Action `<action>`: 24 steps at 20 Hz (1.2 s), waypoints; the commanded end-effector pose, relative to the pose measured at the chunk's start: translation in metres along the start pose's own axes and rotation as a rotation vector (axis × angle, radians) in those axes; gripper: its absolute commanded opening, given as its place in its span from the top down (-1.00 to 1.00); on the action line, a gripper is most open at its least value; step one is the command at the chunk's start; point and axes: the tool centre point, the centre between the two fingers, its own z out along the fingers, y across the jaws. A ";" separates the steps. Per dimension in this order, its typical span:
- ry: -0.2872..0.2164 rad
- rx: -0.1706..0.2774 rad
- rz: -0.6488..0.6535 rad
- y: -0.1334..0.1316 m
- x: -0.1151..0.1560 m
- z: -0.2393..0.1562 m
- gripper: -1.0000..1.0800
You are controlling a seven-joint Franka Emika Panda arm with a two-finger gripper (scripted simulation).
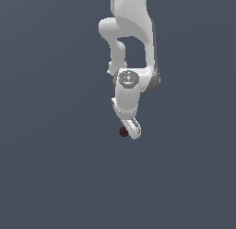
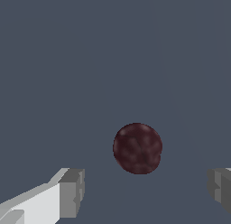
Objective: Pick up the object and move it to a goal position.
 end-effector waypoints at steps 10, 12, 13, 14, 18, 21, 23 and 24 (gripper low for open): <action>0.009 -0.004 0.163 0.003 0.001 0.010 -0.92; 0.009 -0.004 0.171 0.003 0.001 0.011 -0.92; 0.009 -0.004 0.173 0.003 0.001 0.011 -0.92; 0.009 -0.004 0.174 0.003 0.001 0.011 -0.92; 0.009 -0.004 0.169 0.003 0.001 0.014 -0.92; 0.009 -0.004 0.171 0.004 0.001 0.024 -0.92; 0.009 -0.004 0.172 0.004 0.001 0.034 -0.92; 0.009 -0.004 0.172 0.005 0.001 0.040 -0.92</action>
